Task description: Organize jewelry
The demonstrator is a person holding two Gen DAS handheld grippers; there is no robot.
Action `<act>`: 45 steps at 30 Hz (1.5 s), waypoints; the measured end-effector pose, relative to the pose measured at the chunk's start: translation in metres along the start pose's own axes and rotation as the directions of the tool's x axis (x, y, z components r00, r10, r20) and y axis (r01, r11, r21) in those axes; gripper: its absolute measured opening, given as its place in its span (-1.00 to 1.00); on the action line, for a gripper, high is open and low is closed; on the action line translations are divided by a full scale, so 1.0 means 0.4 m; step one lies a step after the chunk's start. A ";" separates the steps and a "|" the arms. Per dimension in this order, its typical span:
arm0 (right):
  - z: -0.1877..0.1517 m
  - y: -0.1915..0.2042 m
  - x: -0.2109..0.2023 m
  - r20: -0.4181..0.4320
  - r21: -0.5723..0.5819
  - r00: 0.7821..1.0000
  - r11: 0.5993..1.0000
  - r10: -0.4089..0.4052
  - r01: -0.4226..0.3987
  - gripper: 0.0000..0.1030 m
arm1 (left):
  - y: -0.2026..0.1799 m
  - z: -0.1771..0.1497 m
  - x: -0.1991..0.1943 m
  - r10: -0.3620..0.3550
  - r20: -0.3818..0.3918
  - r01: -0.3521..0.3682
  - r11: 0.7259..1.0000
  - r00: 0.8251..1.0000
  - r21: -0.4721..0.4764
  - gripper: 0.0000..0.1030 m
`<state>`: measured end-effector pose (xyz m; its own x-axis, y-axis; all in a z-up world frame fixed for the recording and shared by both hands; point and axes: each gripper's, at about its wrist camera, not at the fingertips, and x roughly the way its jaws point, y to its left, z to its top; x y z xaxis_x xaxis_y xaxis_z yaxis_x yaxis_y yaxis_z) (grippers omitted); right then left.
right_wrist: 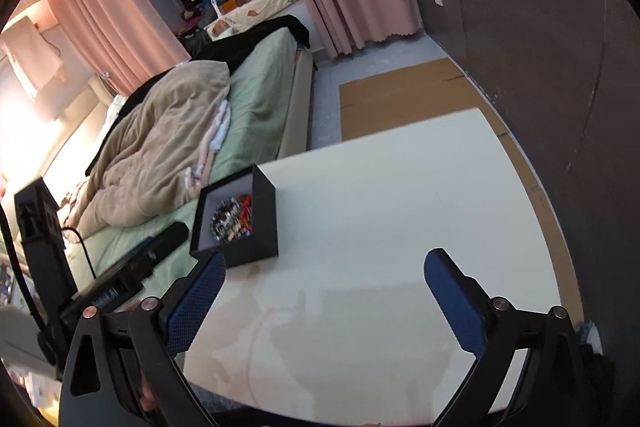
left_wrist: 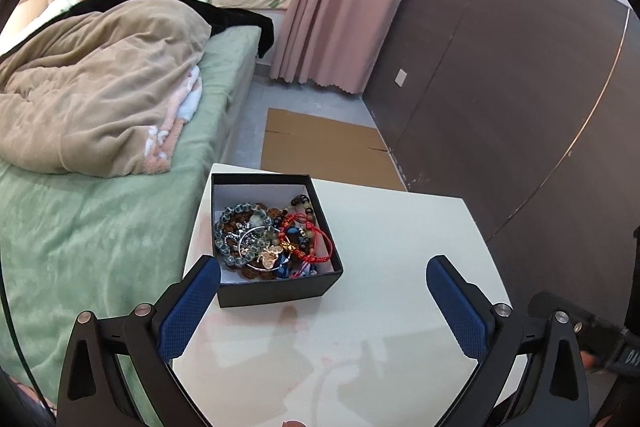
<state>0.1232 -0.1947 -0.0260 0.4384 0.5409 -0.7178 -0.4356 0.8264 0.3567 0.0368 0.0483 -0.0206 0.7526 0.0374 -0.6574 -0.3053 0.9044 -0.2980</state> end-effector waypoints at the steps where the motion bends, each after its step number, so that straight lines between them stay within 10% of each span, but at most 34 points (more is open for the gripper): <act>1: -0.004 -0.002 -0.002 -0.002 -0.003 1.000 1.000 -0.008 0.008 0.96 | -0.004 0.000 -0.002 -0.003 0.000 0.003 1.000 1.000 0.003 0.99; 45: -0.029 -0.020 -0.051 0.010 -0.052 0.998 0.997 -0.059 0.059 1.00 | -0.067 -0.047 -0.054 0.061 0.039 -0.066 0.991 0.997 0.120 0.99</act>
<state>0.1087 -0.2141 -0.0213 0.4715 0.4928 -0.7313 -0.4494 0.8478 0.2816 0.0178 0.0154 -0.0114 0.7545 0.1094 -0.6471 -0.2820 0.9444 -0.1691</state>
